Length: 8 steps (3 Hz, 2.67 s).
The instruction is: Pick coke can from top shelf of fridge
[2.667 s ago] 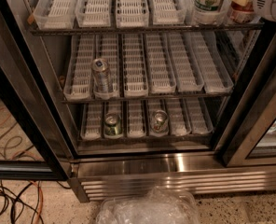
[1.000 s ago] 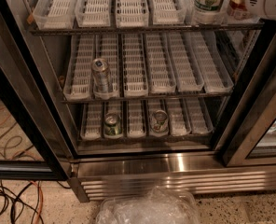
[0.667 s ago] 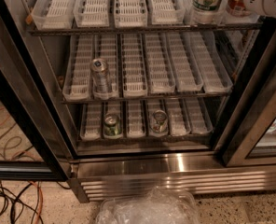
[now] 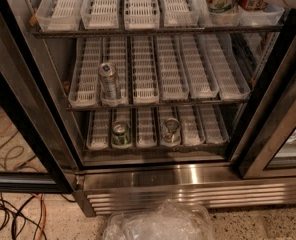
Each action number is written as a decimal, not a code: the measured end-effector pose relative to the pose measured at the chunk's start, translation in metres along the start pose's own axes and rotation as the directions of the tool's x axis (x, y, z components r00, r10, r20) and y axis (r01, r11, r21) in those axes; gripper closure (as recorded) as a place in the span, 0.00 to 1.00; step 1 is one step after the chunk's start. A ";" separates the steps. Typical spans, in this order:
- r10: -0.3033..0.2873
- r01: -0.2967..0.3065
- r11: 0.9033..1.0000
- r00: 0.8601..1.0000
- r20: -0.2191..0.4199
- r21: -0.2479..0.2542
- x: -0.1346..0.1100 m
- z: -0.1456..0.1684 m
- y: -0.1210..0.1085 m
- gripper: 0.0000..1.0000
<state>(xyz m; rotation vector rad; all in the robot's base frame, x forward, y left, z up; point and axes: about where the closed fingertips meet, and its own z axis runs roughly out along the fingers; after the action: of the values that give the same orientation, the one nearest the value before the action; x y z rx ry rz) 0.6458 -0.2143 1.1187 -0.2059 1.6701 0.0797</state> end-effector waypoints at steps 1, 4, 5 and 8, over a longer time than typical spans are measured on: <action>-0.001 0.001 1.000 1.000 -0.003 0.009 0.000 -0.002 -0.005 1.00; 0.028 -0.028 1.000 0.999 -0.024 0.015 0.002 -0.024 -0.035 1.00; 0.046 -0.049 0.998 0.998 -0.053 -0.049 0.007 -0.051 -0.009 1.00; 0.166 -0.190 0.958 0.978 -0.125 -0.215 0.040 -0.120 0.070 1.00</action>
Offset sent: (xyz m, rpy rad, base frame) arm -0.0055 -0.0630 0.0102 -0.0094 -0.0047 -0.0308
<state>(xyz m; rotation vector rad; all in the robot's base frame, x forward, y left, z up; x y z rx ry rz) 0.5114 -0.1703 1.0877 -0.2332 1.7820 0.4027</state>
